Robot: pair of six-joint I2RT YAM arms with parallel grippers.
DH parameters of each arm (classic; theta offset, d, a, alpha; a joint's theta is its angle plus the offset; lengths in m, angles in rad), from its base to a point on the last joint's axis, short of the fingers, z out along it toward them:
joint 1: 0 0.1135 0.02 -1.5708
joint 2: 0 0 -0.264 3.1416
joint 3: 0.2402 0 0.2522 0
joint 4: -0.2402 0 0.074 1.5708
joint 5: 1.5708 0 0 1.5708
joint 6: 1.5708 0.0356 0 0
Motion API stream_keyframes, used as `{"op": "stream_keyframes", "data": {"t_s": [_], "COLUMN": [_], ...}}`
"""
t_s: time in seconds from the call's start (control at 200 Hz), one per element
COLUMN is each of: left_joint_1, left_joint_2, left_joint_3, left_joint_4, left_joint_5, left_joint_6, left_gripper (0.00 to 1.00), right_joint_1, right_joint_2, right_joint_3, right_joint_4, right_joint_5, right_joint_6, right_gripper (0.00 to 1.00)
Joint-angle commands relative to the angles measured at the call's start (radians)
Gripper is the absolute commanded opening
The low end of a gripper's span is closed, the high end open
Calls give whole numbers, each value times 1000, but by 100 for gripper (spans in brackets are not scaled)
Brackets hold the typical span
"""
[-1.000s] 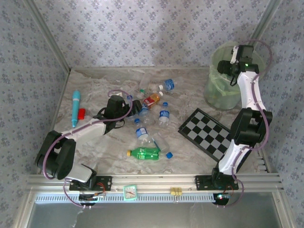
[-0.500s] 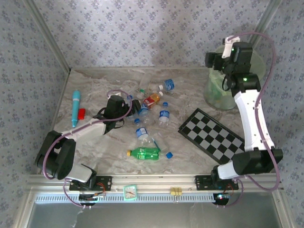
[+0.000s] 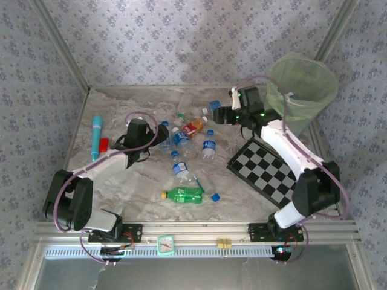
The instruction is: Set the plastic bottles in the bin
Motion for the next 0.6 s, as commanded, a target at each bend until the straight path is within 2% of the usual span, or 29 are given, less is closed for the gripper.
{"op": "stream_keyframes", "data": {"t_s": [0.0,0.3,0.595], "left_joint_1": [9,20,20], "left_joint_2": [-25,-20,-14], "left_joint_3": [22,13,8], "left_joint_4": [-19,-15,-14], "left_joint_5": [10,21,31], "left_joint_6": [11,15,9], "left_gripper": [100,100,100], "right_joint_1": [39,130,200], "right_joint_2": [50,176,292], "right_joint_3": [-41,-48,8], "right_joint_4": [28,2,-56], "right_joint_5": [-10,101,302], "right_joint_6": [147,223,265], "right_gripper": [84,84,82]}}
